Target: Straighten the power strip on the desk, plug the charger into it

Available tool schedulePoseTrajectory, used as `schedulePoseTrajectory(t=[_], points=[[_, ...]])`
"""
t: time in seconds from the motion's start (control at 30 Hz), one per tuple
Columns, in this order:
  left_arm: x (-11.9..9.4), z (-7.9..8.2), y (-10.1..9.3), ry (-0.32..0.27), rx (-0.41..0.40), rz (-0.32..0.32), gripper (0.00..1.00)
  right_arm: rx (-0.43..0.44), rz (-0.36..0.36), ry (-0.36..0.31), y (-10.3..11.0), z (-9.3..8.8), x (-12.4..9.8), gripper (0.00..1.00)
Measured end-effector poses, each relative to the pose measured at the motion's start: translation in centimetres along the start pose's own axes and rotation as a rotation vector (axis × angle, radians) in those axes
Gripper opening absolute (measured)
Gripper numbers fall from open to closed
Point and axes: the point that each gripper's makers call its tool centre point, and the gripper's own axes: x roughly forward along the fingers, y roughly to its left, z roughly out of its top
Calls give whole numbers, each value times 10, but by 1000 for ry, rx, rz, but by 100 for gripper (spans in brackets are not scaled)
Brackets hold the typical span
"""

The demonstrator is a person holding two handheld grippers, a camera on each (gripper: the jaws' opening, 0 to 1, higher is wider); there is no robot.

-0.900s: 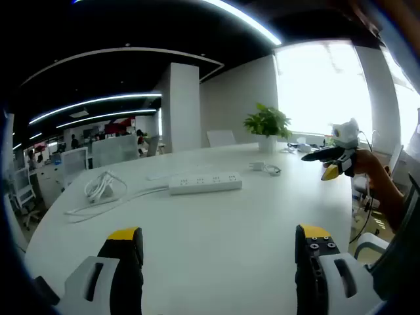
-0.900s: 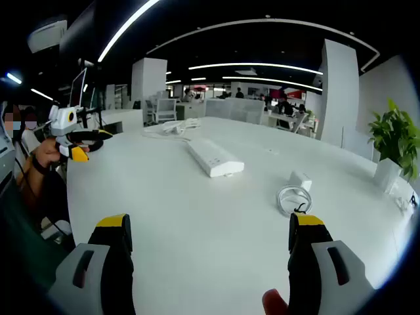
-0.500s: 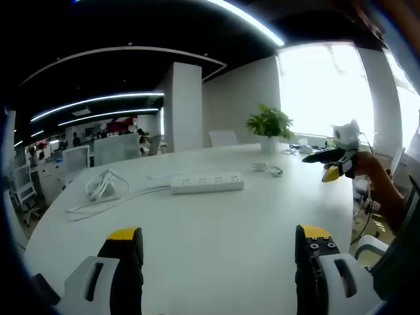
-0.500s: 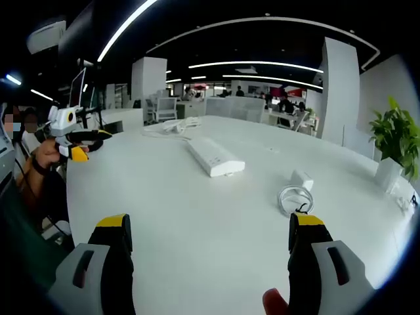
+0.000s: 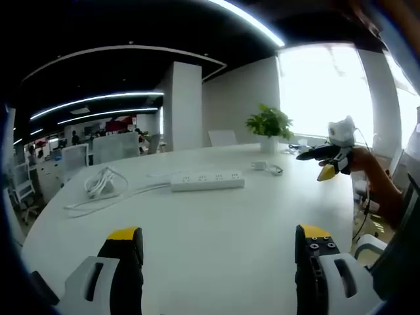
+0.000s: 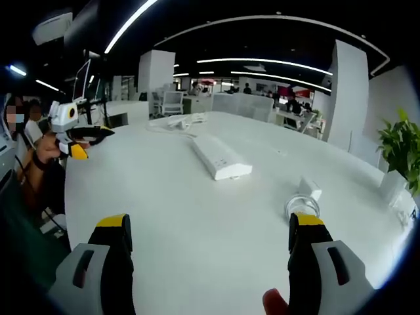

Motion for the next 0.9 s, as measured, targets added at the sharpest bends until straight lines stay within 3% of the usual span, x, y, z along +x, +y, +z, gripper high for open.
schedulePoseTrajectory(t=[0.9], points=[[1,-9,11,3,-24,2,99,-80,62,64,-4,15,42,100]])
